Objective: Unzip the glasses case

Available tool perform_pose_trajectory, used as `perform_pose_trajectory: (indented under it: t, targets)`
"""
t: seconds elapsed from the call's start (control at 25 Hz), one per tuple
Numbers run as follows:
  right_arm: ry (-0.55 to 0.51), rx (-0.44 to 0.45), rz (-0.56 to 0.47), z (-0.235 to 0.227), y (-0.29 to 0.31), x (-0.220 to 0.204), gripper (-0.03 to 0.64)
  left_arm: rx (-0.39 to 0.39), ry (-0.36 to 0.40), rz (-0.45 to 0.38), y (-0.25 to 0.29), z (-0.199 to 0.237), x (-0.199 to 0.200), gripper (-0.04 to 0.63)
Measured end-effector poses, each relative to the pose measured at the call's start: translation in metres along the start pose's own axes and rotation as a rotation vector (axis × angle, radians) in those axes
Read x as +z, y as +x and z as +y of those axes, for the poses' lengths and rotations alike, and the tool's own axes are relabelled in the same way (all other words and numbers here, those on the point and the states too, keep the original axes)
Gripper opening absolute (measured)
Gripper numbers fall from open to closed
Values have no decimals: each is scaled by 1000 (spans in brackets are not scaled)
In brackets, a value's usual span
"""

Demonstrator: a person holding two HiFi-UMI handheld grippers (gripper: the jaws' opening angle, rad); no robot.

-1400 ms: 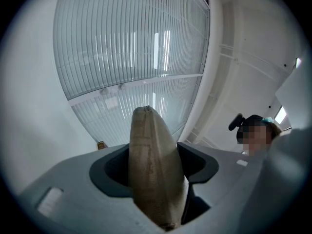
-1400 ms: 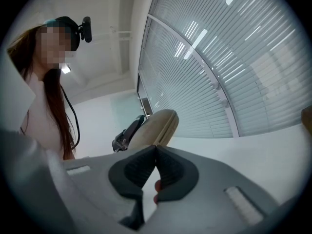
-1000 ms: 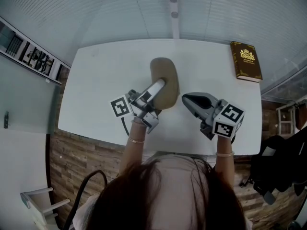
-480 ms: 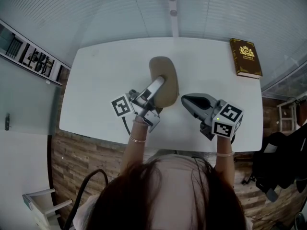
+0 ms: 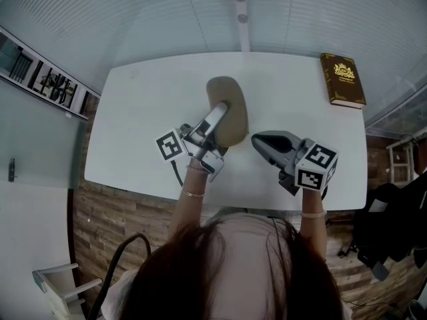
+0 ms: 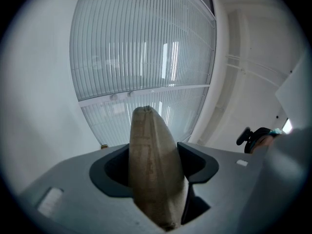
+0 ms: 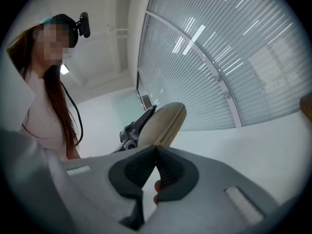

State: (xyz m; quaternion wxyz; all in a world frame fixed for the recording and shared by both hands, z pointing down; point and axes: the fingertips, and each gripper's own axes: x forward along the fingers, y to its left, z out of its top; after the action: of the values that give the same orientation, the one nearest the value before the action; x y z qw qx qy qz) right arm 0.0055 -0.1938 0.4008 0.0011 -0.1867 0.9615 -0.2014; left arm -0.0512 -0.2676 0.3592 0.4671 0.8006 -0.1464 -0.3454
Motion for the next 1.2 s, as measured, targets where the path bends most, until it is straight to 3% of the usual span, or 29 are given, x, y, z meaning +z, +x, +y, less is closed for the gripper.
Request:
perform_pose_trajectory:
  t: [1.2]
  targets:
    - [-4,57,63,-9,26,-4,3,17,-92,-145,6,30,34,293]
